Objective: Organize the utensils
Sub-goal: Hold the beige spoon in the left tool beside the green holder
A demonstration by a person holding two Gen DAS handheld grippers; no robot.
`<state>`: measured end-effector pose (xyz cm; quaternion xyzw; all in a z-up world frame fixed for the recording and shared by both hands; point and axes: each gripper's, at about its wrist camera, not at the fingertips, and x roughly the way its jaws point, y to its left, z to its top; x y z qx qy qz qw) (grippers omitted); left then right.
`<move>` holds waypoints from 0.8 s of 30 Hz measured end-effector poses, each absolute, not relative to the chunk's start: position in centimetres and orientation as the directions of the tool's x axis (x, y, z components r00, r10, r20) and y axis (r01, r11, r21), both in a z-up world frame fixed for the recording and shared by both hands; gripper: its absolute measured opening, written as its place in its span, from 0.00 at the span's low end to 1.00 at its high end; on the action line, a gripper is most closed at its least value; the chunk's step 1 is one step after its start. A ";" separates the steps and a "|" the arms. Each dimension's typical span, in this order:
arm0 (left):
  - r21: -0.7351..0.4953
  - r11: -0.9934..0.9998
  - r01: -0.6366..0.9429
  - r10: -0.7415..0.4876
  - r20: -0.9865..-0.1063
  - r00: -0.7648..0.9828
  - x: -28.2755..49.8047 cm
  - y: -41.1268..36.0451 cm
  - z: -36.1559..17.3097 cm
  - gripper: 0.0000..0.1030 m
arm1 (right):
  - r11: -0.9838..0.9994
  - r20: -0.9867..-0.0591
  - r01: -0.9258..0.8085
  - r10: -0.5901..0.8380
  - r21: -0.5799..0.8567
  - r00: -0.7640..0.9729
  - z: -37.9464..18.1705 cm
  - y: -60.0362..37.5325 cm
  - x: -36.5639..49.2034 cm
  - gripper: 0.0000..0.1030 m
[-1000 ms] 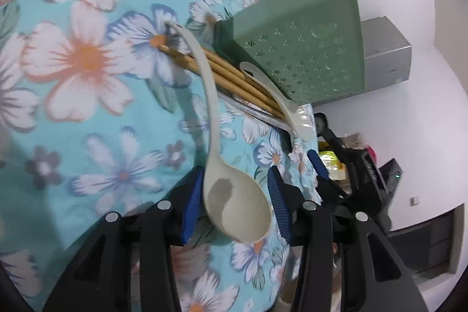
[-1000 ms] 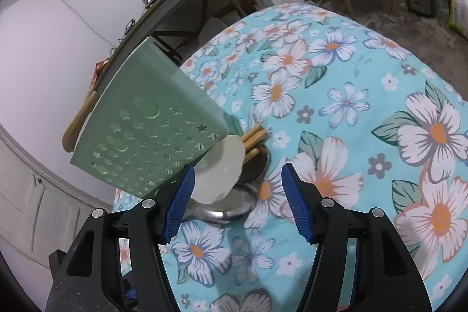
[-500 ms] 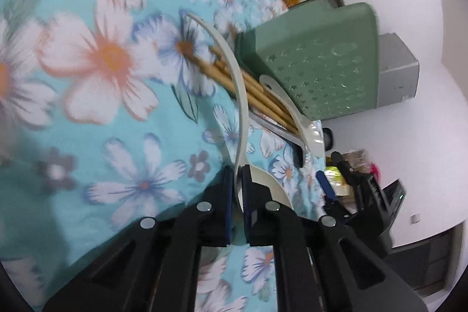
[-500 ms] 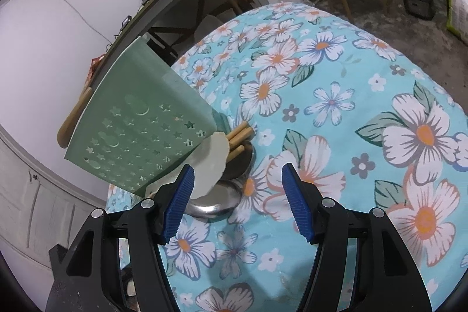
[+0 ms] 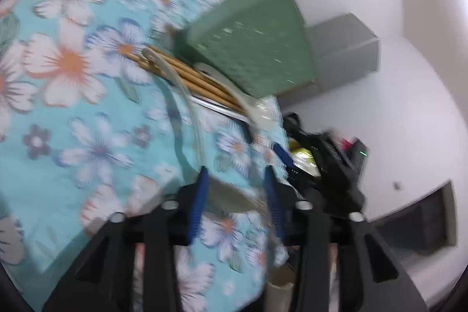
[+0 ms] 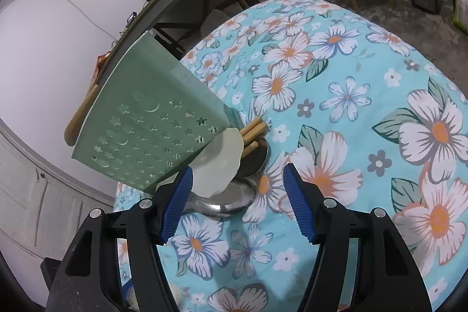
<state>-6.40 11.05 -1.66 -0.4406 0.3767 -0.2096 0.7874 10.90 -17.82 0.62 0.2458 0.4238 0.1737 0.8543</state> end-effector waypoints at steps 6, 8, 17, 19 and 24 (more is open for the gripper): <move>-0.820 0.570 0.049 -0.643 -0.408 0.648 -6.6 11.8 0.1 0.42 | 0.820 -0.627 -0.103 0.506 0.564 0.593 1.2 -17.8 10.8 0.60; -0.786 0.619 0.008 -0.610 -0.474 0.635 -5.9 12.2 0.1 0.42 | 0.817 -0.625 -0.102 0.508 0.567 0.593 1.2 -17.9 10.9 0.60; -0.809 0.588 -0.022 -0.704 -0.525 0.478 -6.4 10.8 -2.7 0.43 | 0.801 -0.626 -0.083 0.523 0.592 0.579 0.8 -18.5 11.4 0.60; -0.797 0.599 -0.078 -0.687 -0.562 0.462 -6.1 10.3 -4.0 0.41 | 0.811 -0.631 -0.088 0.513 0.578 0.582 1.0 -18.4 11.3 0.60; -0.798 0.596 -0.087 -0.669 -0.553 0.496 -5.9 10.4 -4.3 0.25 | 0.822 -0.638 -0.094 0.501 0.561 0.585 1.0 -18.4 11.1 0.60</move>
